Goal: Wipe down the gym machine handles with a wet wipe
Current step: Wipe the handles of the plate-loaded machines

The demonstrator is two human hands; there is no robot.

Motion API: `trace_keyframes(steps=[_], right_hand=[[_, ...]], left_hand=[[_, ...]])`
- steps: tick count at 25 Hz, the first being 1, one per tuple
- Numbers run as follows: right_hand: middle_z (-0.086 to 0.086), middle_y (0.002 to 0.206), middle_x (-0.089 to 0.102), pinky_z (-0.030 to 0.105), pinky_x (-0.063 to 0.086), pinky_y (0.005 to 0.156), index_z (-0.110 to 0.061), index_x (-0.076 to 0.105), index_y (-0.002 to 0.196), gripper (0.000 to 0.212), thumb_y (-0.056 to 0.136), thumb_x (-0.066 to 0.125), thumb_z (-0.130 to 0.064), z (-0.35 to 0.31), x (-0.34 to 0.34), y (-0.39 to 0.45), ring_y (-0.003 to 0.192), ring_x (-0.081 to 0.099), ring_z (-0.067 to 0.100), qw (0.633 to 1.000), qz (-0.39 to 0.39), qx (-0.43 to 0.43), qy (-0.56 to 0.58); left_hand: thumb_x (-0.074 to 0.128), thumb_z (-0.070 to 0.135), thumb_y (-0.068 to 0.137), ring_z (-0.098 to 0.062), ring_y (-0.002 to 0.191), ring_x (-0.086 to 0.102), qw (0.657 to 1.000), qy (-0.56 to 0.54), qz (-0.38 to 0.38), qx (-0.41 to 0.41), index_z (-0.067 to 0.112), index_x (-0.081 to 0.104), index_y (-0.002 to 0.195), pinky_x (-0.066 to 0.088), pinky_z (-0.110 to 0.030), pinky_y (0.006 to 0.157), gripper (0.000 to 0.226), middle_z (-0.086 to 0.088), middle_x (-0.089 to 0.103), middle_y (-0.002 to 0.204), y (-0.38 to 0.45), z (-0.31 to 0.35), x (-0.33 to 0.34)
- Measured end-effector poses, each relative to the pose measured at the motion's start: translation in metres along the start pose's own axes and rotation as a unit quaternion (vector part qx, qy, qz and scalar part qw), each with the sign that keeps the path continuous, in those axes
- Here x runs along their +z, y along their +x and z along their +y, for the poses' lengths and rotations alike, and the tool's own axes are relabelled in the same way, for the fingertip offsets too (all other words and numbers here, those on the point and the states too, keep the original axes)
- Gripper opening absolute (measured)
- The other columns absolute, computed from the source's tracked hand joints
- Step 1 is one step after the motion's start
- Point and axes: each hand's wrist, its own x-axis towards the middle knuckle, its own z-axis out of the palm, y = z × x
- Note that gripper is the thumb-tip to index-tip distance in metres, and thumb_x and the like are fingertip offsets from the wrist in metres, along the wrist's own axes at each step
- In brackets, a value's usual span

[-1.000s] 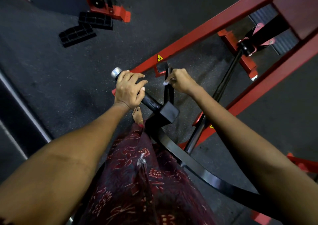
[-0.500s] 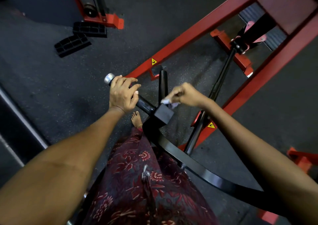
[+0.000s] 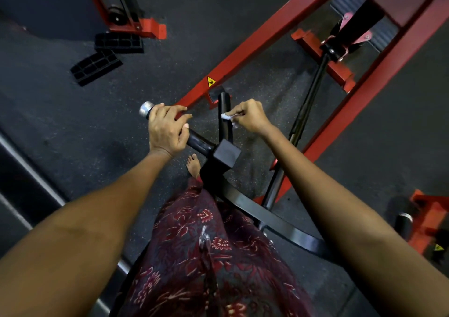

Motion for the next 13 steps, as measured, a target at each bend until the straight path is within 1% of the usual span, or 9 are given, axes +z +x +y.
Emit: trace_keyframes(steps=[2, 3, 5, 6, 7, 8, 9, 11, 13], right_hand=[[0.006, 0.063, 0.064, 0.004, 0.042, 0.051, 0.000, 0.073, 0.089, 0.015, 0.076, 0.075, -0.006, -0.002, 0.001, -0.017, 0.043, 0.053, -0.009, 1.000, -0.011, -0.006, 0.022], [0.004, 0.064, 0.063, 0.005, 0.043, 0.052, 0.000, 0.073, 0.089, 0.016, 0.075, 0.076, -0.008, -0.002, 0.003, -0.025, 0.044, 0.054, -0.009, 0.999, -0.016, -0.014, 0.028], [0.006, 0.071, 0.065, 0.008, 0.046, 0.055, -0.002, 0.074, 0.087, 0.016, 0.073, 0.077, -0.007, 0.002, 0.004, -0.038, 0.053, 0.059, -0.006, 0.999, -0.024, -0.043, 0.021], [0.007, 0.075, 0.067, 0.012, 0.049, 0.059, -0.003, 0.075, 0.087, 0.014, 0.072, 0.077, -0.004, 0.007, 0.004, -0.044, 0.060, 0.062, -0.002, 0.998, -0.026, -0.064, 0.008], [0.008, 0.077, 0.068, 0.017, 0.051, 0.065, -0.003, 0.075, 0.086, 0.014, 0.073, 0.075, 0.000, 0.012, 0.005, -0.047, 0.068, 0.065, 0.006, 0.996, -0.024, -0.081, 0.001], [0.008, 0.077, 0.068, 0.021, 0.052, 0.069, -0.003, 0.075, 0.087, 0.015, 0.074, 0.073, 0.003, 0.019, 0.007, -0.051, 0.073, 0.066, 0.014, 0.996, -0.023, -0.087, 0.011], [0.008, 0.078, 0.068, 0.024, 0.050, 0.071, -0.001, 0.074, 0.089, 0.016, 0.075, 0.071, 0.005, 0.026, 0.010, -0.057, 0.075, 0.065, 0.018, 0.996, -0.021, -0.082, 0.037], [0.011, 0.083, 0.068, 0.023, 0.049, 0.069, 0.004, 0.071, 0.094, 0.018, 0.077, 0.067, 0.008, 0.042, 0.016, -0.069, 0.074, 0.062, 0.013, 0.993, -0.018, -0.041, 0.106], [0.013, 0.087, 0.070, 0.020, 0.049, 0.068, 0.003, 0.071, 0.096, 0.020, 0.076, 0.068, 0.008, 0.053, 0.020, -0.076, 0.069, 0.061, 0.001, 0.992, 0.016, 0.004, 0.124]], left_hand=[[0.034, 0.027, 0.085, -0.025, 0.083, 0.055, 1.000, -0.001, 0.001, -0.001, 0.009, 0.072, 0.085, 0.032, -0.039, 0.093, 0.042, -0.009, 0.067, 0.096, 0.000, 0.000, 0.000], [0.035, 0.027, 0.085, -0.024, 0.083, 0.054, 1.000, -0.003, 0.001, -0.002, 0.009, 0.072, 0.085, 0.032, -0.039, 0.094, 0.042, -0.009, 0.067, 0.096, 0.000, 0.001, -0.001], [0.035, 0.027, 0.085, -0.025, 0.083, 0.055, 1.000, -0.004, -0.006, -0.008, 0.009, 0.072, 0.084, 0.032, -0.040, 0.094, 0.042, -0.009, 0.067, 0.096, 0.000, 0.002, -0.002], [0.035, 0.027, 0.086, -0.026, 0.083, 0.056, 1.000, -0.005, -0.013, -0.011, 0.009, 0.072, 0.084, 0.032, -0.040, 0.094, 0.042, -0.008, 0.067, 0.096, 0.000, 0.002, -0.003], [0.035, 0.027, 0.086, -0.027, 0.083, 0.057, 1.000, -0.005, -0.020, -0.015, 0.009, 0.072, 0.084, 0.032, -0.041, 0.094, 0.041, -0.008, 0.067, 0.096, 0.000, 0.003, -0.004], [0.036, 0.027, 0.086, -0.027, 0.083, 0.057, 0.999, -0.005, -0.028, -0.019, 0.009, 0.072, 0.083, 0.032, -0.041, 0.095, 0.040, -0.008, 0.067, 0.096, 0.000, 0.003, -0.005], [0.037, 0.026, 0.085, -0.027, 0.084, 0.057, 0.999, -0.004, -0.038, -0.022, 0.009, 0.072, 0.083, 0.032, -0.042, 0.096, 0.039, -0.008, 0.067, 0.096, 0.000, 0.004, -0.007], [0.038, 0.026, 0.085, -0.027, 0.084, 0.058, 0.998, 0.000, -0.059, -0.031, 0.009, 0.072, 0.083, 0.031, -0.042, 0.096, 0.038, -0.007, 0.066, 0.095, 0.001, 0.006, -0.011], [0.038, 0.026, 0.085, -0.028, 0.084, 0.058, 0.997, 0.006, -0.074, -0.036, 0.008, 0.072, 0.083, 0.031, -0.042, 0.097, 0.039, -0.007, 0.066, 0.095, 0.002, 0.008, -0.012]])
